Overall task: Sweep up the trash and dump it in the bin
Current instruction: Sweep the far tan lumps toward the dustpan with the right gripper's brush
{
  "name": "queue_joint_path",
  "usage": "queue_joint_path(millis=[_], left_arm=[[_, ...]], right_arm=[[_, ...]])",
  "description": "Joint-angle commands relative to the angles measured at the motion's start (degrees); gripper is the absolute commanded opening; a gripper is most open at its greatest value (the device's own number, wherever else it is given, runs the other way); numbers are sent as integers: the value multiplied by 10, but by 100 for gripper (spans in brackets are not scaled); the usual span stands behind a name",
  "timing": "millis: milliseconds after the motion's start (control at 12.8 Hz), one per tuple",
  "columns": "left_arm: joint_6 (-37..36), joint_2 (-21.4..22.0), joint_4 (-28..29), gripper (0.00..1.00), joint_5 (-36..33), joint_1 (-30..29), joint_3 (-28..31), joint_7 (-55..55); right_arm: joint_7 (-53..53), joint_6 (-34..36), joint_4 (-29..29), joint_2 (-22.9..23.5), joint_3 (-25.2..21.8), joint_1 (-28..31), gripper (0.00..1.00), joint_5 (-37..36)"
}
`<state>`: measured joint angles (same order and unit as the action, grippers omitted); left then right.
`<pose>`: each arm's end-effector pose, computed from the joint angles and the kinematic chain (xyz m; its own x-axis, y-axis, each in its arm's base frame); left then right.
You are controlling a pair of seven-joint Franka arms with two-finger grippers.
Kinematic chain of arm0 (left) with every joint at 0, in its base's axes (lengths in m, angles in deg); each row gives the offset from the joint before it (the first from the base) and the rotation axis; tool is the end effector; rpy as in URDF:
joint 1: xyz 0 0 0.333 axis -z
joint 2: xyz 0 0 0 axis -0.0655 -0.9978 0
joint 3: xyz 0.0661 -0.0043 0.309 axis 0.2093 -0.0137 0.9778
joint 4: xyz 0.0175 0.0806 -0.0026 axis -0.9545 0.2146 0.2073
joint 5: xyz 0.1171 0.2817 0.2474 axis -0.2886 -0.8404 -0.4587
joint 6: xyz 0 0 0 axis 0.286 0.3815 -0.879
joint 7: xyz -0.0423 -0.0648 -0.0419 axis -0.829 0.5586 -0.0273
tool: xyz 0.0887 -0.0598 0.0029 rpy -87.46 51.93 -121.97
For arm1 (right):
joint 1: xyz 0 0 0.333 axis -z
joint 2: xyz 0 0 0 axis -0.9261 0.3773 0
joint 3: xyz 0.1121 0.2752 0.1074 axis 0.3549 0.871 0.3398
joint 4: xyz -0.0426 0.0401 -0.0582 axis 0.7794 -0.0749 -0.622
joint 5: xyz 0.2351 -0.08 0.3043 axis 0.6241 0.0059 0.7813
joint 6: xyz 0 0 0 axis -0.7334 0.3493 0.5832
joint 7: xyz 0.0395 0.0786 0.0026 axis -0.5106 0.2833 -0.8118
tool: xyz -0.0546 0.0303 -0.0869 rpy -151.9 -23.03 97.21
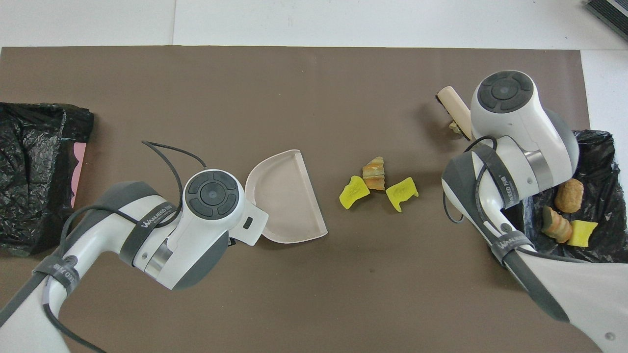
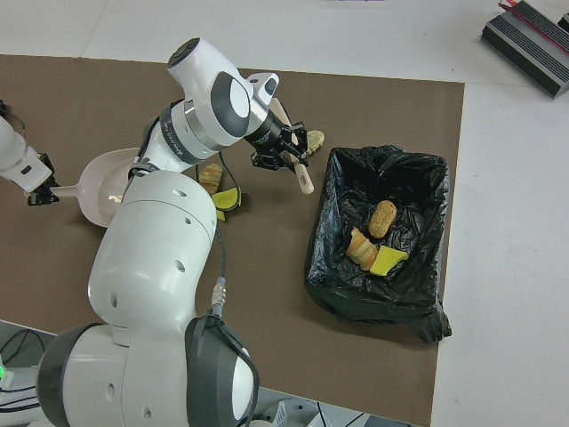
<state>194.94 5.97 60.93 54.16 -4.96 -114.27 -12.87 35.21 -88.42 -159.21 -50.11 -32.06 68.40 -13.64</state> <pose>0.4680 -0.2711 0.3611 0.2441 -0.9474 -0.2071 -0.9691 -0.2458 -0.0177 0.6294 0.0494 0.3757 0.9010 0.3470 -0.2604 0.4252 -0.8257 0.3706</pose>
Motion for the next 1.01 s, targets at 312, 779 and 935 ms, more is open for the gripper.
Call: queue_joint_path(millis=[312,779,935], left_arm=[[25,22,25,0,7,-9,-1,-1],[28,22,26,0,7,-10,-1,2],[28,22,26,0,7,-10,-1,5]], right_arm=[[171,6,10,40,4,26,0,-5],[159,79,-10,24,56,2,0,77],[158,91,-33,10,96,2,0,114]])
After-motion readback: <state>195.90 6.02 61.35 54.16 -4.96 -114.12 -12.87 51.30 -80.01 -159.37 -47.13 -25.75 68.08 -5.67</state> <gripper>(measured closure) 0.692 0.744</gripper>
